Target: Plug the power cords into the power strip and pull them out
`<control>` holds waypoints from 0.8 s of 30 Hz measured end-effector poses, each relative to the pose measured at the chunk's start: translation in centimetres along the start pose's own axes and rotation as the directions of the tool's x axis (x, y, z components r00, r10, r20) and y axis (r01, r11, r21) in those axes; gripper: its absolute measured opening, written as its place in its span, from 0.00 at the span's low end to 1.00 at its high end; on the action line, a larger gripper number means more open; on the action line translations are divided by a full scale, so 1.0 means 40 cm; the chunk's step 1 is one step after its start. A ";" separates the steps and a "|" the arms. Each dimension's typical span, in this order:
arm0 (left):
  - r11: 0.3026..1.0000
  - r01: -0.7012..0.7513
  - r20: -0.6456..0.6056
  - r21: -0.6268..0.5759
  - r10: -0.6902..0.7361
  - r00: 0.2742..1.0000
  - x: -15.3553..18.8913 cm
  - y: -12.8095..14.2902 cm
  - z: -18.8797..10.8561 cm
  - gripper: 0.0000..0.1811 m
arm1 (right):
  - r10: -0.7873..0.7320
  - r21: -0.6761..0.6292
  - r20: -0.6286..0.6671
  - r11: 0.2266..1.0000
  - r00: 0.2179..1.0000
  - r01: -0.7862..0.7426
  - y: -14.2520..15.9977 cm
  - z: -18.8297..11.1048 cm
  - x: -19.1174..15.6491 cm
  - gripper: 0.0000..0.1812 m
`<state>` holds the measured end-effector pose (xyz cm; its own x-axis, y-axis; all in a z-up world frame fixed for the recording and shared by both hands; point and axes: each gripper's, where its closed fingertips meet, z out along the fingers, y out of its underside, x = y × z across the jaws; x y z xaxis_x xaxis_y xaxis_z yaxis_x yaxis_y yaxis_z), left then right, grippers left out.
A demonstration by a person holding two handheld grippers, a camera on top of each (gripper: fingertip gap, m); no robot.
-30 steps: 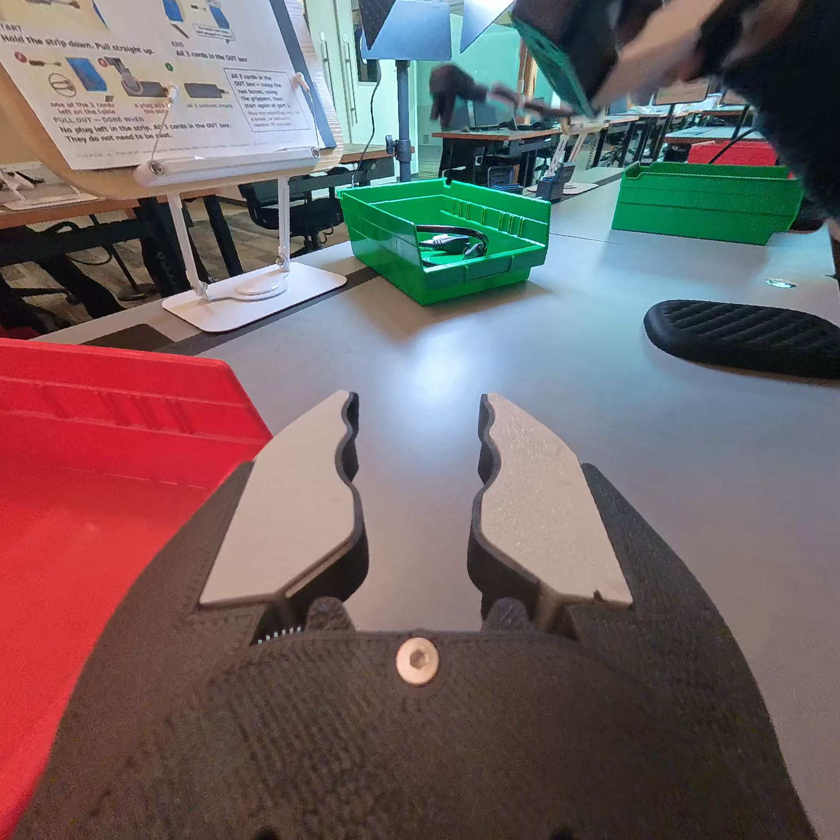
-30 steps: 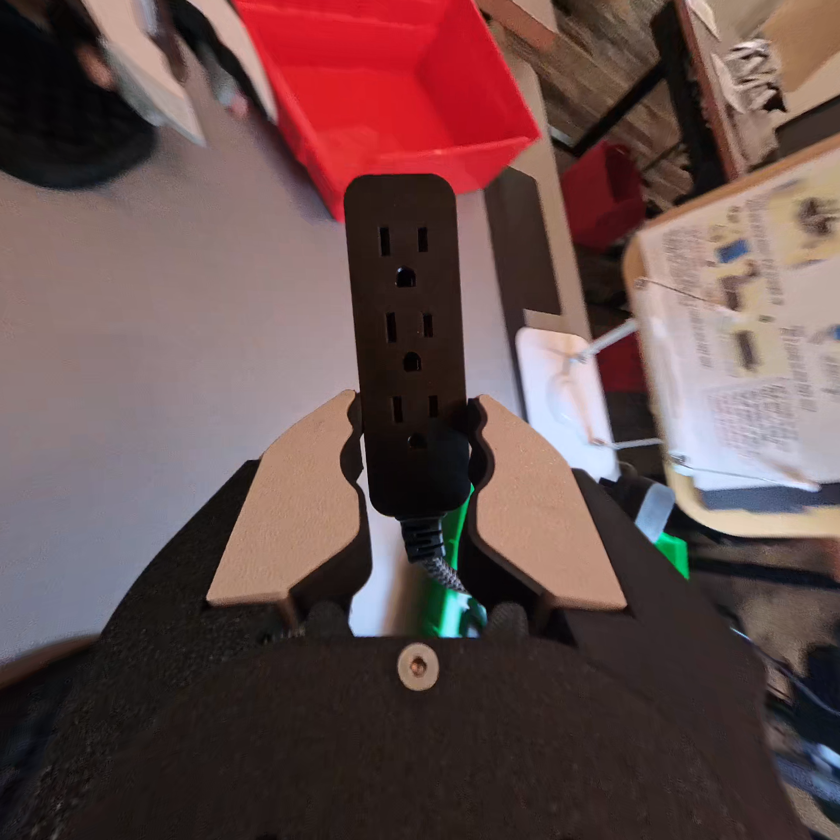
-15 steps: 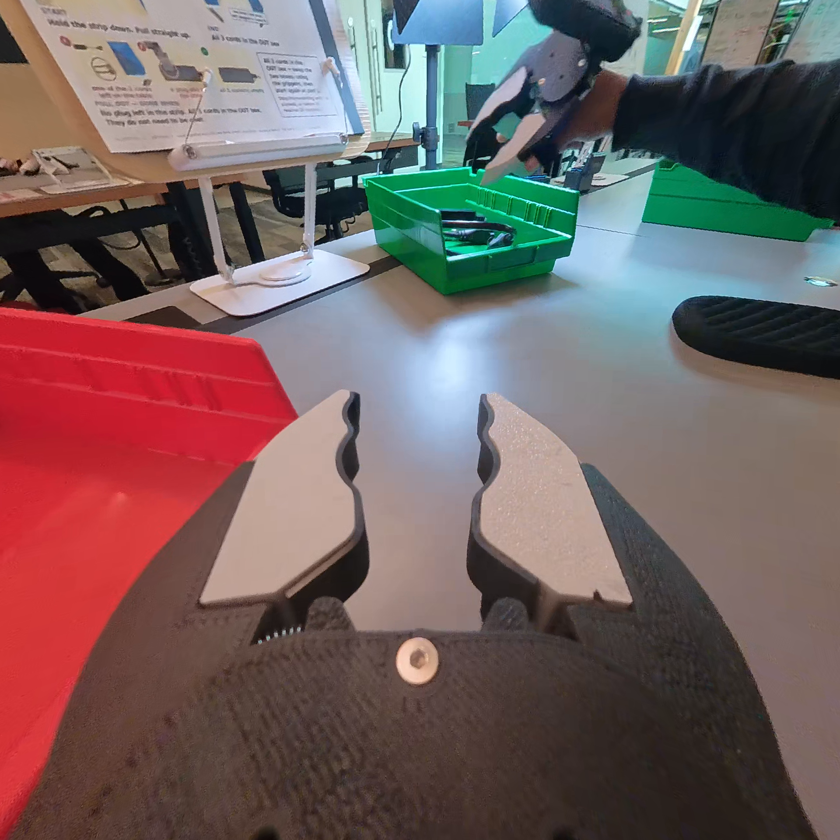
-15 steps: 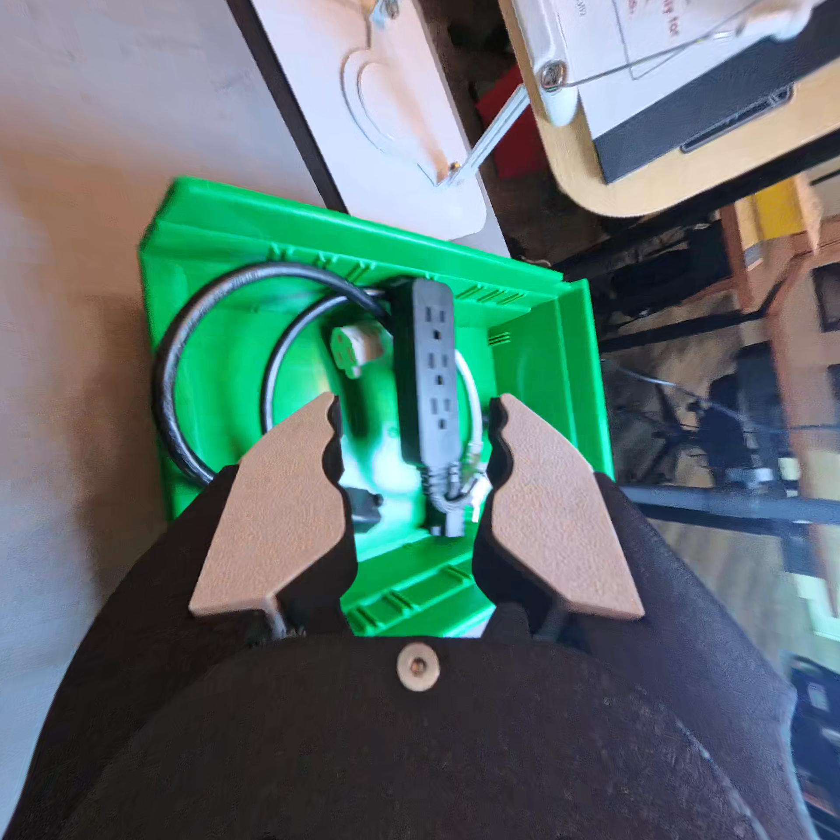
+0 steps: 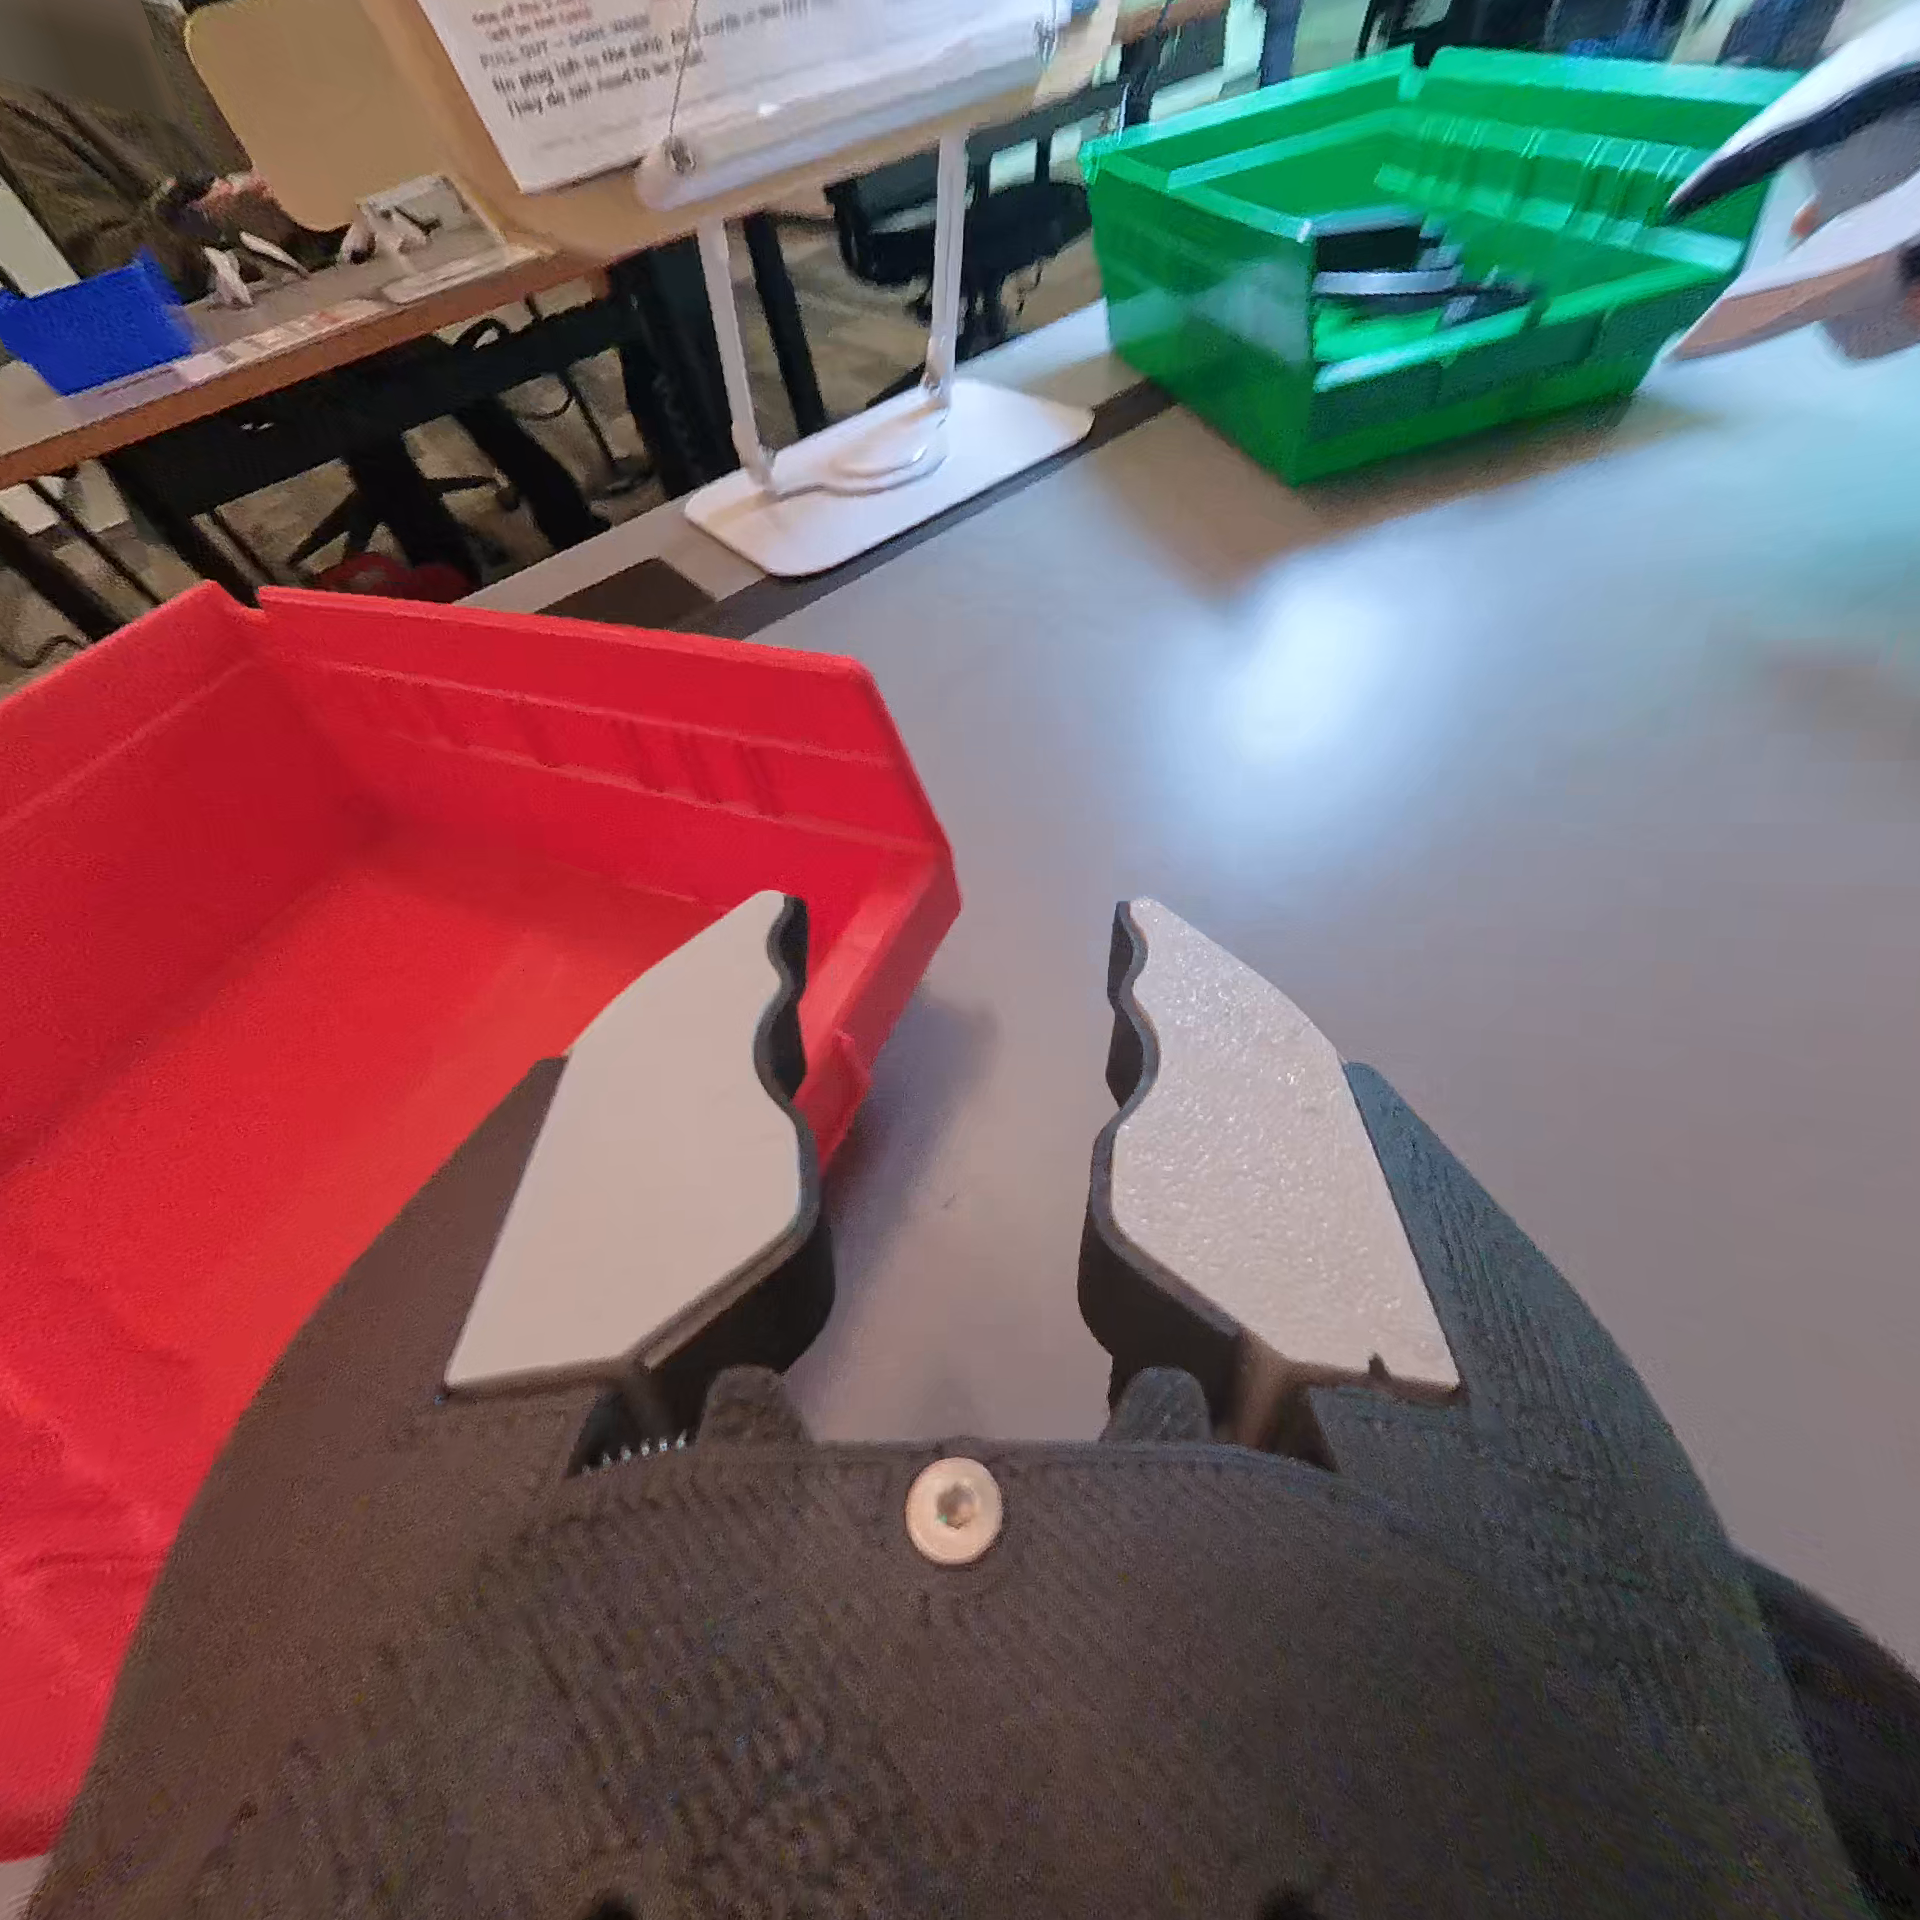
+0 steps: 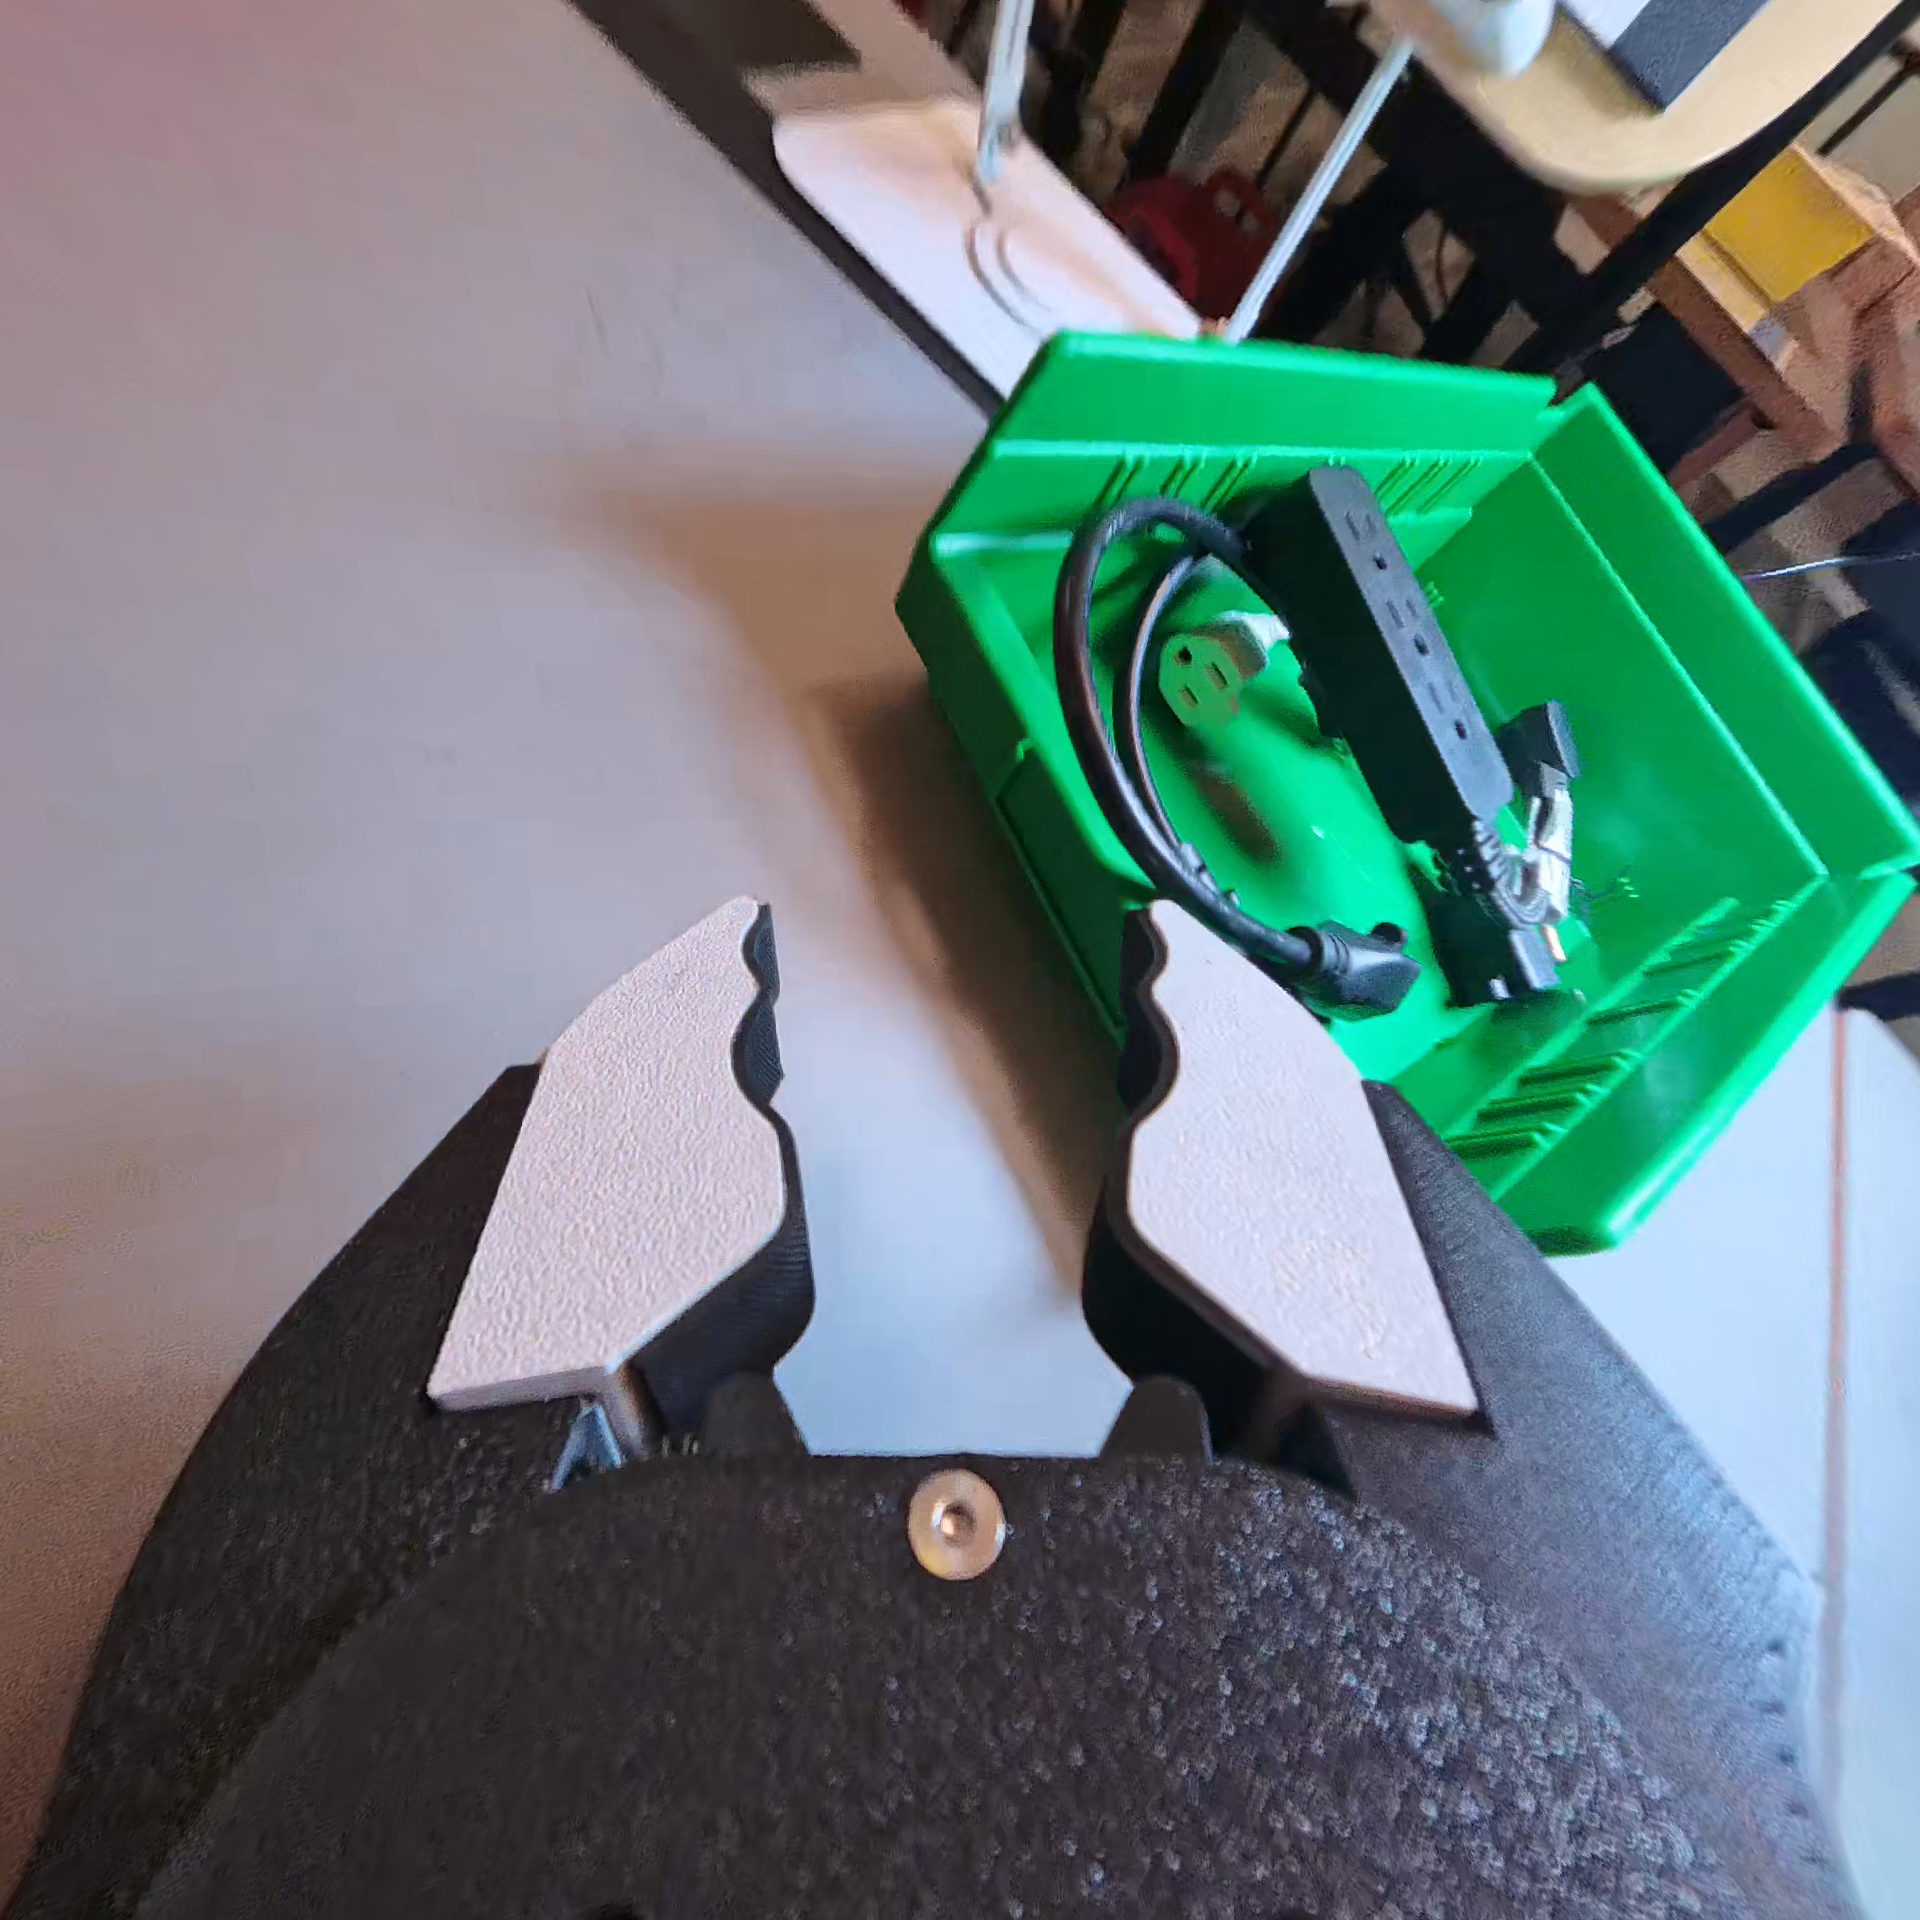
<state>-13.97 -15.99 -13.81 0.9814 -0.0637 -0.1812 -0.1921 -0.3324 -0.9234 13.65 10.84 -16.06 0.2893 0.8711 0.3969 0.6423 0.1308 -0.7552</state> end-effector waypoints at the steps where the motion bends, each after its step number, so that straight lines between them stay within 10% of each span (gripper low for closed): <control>1: 0.998 -0.039 0.017 -0.054 0.040 0.999 -0.012 0.010 0.008 0.32 | -0.041 -0.045 -0.012 0.998 0.999 0.040 0.022 0.013 0.006 0.36; 13: 0.789 -0.264 -0.029 -0.555 0.298 0.954 -0.127 0.200 0.033 0.38 | -0.353 -0.364 0.035 0.867 0.935 0.341 0.095 0.111 0.081 0.34; 24: 0.735 -0.353 -0.091 -0.579 0.372 0.924 -0.142 0.227 0.093 0.19 | -0.481 -0.497 0.111 0.731 0.870 0.468 0.117 0.159 0.139 0.28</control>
<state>-21.31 -15.16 -22.43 0.8354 -0.2684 -0.4797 -0.4867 -0.7669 -0.4184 13.74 19.31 -20.70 -0.1359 0.7471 0.6507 0.9575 0.2677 -0.1073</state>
